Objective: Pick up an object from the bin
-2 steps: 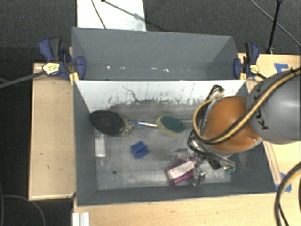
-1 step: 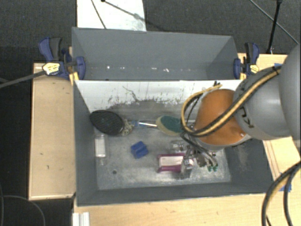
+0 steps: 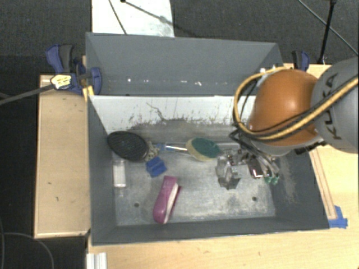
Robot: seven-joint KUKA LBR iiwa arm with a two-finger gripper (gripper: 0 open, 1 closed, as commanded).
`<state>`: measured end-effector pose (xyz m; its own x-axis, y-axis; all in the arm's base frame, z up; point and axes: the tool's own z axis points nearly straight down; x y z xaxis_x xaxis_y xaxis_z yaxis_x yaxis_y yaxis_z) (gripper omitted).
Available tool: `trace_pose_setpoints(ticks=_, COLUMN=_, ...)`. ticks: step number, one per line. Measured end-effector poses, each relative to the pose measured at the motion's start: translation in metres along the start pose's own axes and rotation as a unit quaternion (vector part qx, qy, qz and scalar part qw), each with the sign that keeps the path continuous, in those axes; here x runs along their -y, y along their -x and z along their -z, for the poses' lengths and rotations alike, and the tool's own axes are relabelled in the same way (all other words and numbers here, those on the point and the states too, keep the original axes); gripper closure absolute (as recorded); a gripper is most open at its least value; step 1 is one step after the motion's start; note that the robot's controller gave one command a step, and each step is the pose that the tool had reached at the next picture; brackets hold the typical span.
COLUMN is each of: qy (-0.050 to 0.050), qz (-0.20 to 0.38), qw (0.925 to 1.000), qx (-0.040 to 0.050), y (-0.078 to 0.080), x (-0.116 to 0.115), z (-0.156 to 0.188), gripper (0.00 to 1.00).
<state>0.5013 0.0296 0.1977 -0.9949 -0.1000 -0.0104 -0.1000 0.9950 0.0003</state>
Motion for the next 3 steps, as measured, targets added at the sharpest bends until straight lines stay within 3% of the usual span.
trace_pose_setpoints(ticks=1, qy=0.0, qz=-0.099, qw=0.9951, qx=-0.0063, y=-0.004, x=-0.005, z=-0.056, gripper=1.0)
trace_pose_setpoints(ticks=2, qy=0.0, qz=-0.131, qw=0.9913, qx=0.0009, y=0.058, x=0.006, z=0.0, gripper=1.0)
trace_pose_setpoints(ticks=3, qy=-0.001, qz=-0.184, qw=0.983, qx=-0.0053, y=0.054, x=-0.012, z=-0.028, gripper=1.0)
